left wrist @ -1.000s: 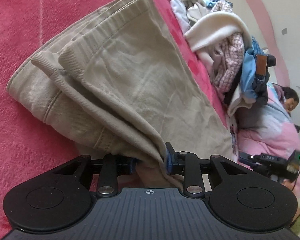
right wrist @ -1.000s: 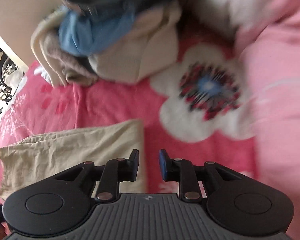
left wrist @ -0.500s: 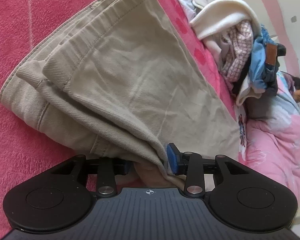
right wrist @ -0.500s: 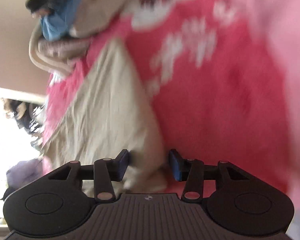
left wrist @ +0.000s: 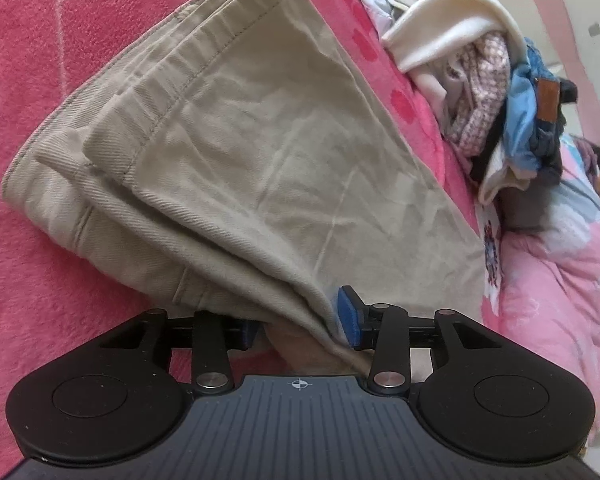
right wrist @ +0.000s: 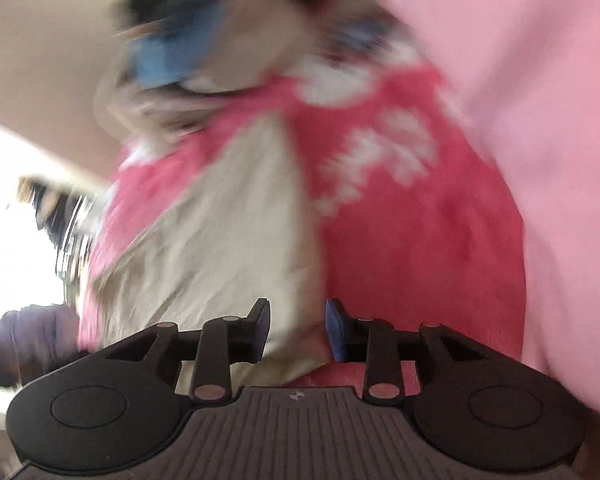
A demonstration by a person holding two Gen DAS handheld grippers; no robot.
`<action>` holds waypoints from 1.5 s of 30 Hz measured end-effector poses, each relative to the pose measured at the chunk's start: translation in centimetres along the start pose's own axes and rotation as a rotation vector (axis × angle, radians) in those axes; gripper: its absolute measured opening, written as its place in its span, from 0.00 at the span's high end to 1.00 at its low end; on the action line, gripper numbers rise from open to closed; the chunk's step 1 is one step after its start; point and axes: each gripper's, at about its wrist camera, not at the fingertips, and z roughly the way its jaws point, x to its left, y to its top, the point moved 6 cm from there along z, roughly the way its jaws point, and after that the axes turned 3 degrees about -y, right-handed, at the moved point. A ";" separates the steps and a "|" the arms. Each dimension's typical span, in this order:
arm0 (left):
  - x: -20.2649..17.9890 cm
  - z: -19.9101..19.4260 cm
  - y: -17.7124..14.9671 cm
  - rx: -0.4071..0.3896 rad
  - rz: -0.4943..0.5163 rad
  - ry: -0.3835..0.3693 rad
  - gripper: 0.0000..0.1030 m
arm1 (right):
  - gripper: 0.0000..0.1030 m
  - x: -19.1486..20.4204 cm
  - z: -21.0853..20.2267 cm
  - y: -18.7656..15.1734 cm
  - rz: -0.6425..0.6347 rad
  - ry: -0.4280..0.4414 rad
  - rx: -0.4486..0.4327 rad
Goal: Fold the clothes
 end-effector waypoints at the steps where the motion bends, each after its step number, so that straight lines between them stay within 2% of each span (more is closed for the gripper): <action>1: 0.0 -0.6 -0.2 0.009 0.016 0.001 0.59 | 0.67 1.6 -0.7 -0.3 -0.116 0.015 -0.003; 3: -0.2 -2.0 -0.6 0.028 0.066 0.007 0.59 | 0.67 5.6 -0.8 -1.9 -0.376 0.041 0.006; 5: -0.6 -3.3 -1.2 0.051 0.137 0.008 0.59 | 0.68 8.9 0.6 -3.7 -0.585 0.036 0.022; 7: -1.3 -4.0 -2.1 0.073 0.202 -0.003 0.59 | 0.68 11.2 2.9 -5.5 -0.726 0.005 0.056; 10: -3.0 -3.5 -3.9 0.112 0.276 -0.073 0.59 | 0.68 13.4 5.8 -7.8 -0.915 -0.041 0.085; 14: -5.5 -0.6 -7.0 0.203 0.342 -0.175 0.59 | 0.64 14.8 7.5 -10.6 -1.192 -0.168 0.039; 16: -6.7 1.0 -8.6 0.253 0.395 -0.209 0.59 | 0.64 14.8 8.1 -11.4 -1.261 -0.204 0.028; 18: -7.9 2.2 -10.0 0.293 0.460 -0.230 0.59 | 0.76 14.5 8.5 -11.6 -1.289 -0.229 0.023; 19: -8.3 2.6 -10.6 0.302 0.498 -0.236 0.59 | 0.93 14.4 8.3 -11.5 -1.286 -0.226 0.024; 22: -9.3 3.4 -12.0 0.303 0.609 -0.241 0.59 | 0.95 14.3 7.3 -10.4 -1.224 -0.205 0.010; 25: -10.2 4.1 -13.1 0.270 0.729 -0.250 0.59 | 0.94 14.1 6.1 -9.1 -1.171 -0.189 -0.016; 28: -10.9 5.2 -14.0 0.245 0.819 -0.220 0.59 | 0.91 13.6 5.4 -7.9 -1.107 -0.175 -0.021; 30: -11.0 6.0 -14.0 0.236 0.800 -0.214 0.59 | 0.86 13.1 4.9 -7.3 -1.068 -0.179 -0.034; 34: -10.6 6.5 -13.1 0.208 0.691 -0.225 0.62 | 0.86 12.0 4.0 -5.8 -0.959 -0.185 -0.070; 35: -10.6 6.6 -12.8 0.203 0.667 -0.227 0.66 | 0.86 11.6 3.8 -5.4 -0.931 -0.189 -0.079; 38: -10.2 6.8 -12.0 0.191 0.598 -0.224 0.86 | 0.85 11.0 3.2 -4.6 -0.889 -0.204 -0.105; 40: -9.9 6.5 -11.5 0.187 0.543 -0.246 0.92 | 0.85 11.1 2.8 -4.6 -0.902 -0.210 -0.117; 42: -10.0 5.9 -11.3 0.185 0.507 -0.280 0.94 | 0.77 11.4 2.5 -4.9 -0.933 -0.203 -0.122; 43: -10.1 5.7 -11.2 0.193 0.491 -0.292 0.94 | 0.68 11.7 2.4 -5.2 -0.956 -0.188 -0.120; 45: -9.7 5.6 -10.8 0.228 0.406 -0.317 0.95 | 0.61 12.3 2.4 -6.2 -1.008 -0.151 -0.110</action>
